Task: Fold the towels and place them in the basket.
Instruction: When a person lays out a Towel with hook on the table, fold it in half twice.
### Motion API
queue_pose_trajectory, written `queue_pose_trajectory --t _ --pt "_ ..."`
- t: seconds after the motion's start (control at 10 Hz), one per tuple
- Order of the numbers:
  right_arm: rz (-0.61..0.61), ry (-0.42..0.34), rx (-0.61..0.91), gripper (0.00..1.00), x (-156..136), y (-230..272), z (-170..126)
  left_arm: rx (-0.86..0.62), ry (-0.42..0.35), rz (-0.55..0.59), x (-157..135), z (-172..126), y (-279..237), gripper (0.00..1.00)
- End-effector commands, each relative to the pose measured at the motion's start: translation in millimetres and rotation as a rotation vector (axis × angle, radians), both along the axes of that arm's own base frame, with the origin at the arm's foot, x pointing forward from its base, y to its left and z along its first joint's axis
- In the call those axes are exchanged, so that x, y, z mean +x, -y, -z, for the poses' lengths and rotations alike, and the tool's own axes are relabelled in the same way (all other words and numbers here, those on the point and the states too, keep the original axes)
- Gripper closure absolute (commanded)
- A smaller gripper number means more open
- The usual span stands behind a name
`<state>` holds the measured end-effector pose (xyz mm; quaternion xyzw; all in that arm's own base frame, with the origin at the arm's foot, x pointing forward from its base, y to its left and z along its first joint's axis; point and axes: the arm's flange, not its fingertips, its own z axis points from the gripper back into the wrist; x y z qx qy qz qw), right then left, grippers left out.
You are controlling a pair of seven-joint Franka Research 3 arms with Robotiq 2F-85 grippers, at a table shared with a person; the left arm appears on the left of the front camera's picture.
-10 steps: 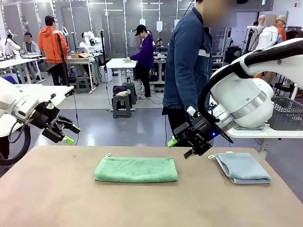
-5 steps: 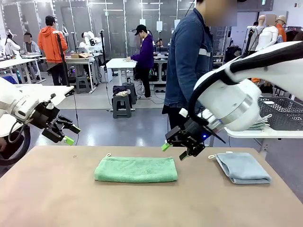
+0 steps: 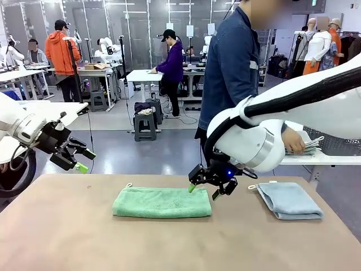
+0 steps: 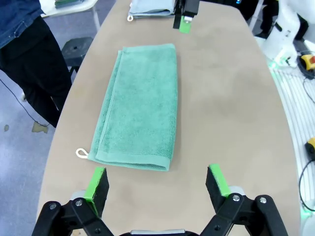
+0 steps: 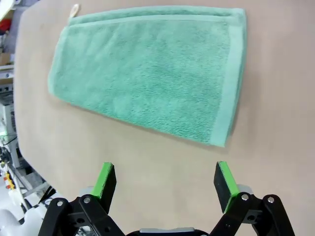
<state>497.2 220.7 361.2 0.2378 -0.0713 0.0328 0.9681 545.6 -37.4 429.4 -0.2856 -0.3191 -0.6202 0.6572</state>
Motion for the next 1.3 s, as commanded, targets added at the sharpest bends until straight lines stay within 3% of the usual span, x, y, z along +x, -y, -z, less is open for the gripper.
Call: queue_pose_trajectory --t 0.0,0.4,1.2 --pt "0.008 -0.013 -0.071 0.0 16 -11 5 0.003 -0.003 -0.001 0 0 0 0.0" --pt "0.025 0.067 -0.183 0.0 35 -28 35 0.003 -0.003 -0.001 0 0 0 0.0" --pt "0.128 0.078 -0.309 0.0 52 -52 58 0.003 -0.003 -0.001 0 0 0 0.0"
